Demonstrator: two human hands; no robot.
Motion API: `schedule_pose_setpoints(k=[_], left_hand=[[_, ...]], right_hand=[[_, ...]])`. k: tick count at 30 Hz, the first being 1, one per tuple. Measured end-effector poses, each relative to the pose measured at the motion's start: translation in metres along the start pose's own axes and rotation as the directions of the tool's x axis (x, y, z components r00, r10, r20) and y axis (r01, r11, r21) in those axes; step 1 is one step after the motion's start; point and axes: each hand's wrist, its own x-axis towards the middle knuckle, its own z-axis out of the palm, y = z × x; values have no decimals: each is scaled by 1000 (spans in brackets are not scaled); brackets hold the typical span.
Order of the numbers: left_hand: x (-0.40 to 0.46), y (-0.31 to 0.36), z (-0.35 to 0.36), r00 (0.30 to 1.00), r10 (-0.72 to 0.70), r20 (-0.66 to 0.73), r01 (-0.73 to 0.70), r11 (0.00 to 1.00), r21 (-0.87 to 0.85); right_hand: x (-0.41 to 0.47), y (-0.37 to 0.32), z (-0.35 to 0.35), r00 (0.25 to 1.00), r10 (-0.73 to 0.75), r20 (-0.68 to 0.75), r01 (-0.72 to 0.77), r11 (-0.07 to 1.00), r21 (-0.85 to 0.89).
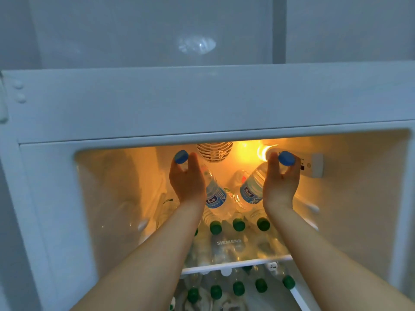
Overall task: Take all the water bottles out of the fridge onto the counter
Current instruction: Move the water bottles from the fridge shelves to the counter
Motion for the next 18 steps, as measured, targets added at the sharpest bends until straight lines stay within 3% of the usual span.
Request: schedule_pose_setpoints(k=[4, 7, 14, 18], left_hand=[[-6, 7, -8, 998, -70, -7, 70, 997, 21], [-12, 18, -17, 993, -109, -55, 110, 993, 31], [-43, 41, -41, 996, 47, 82, -63, 976, 208], [-62, 59, -62, 993, 49, 108, -74, 969, 236]], right_hand=[[-1, -10, -3, 996, -46, -70, 41, 997, -73], [-9, -19, -9, 997, -80, -19, 78, 991, -107], [-41, -52, -21, 976, -112, 185, 142, 977, -157], [-66, -70, -28, 959, -112, 261, 157, 975, -156]])
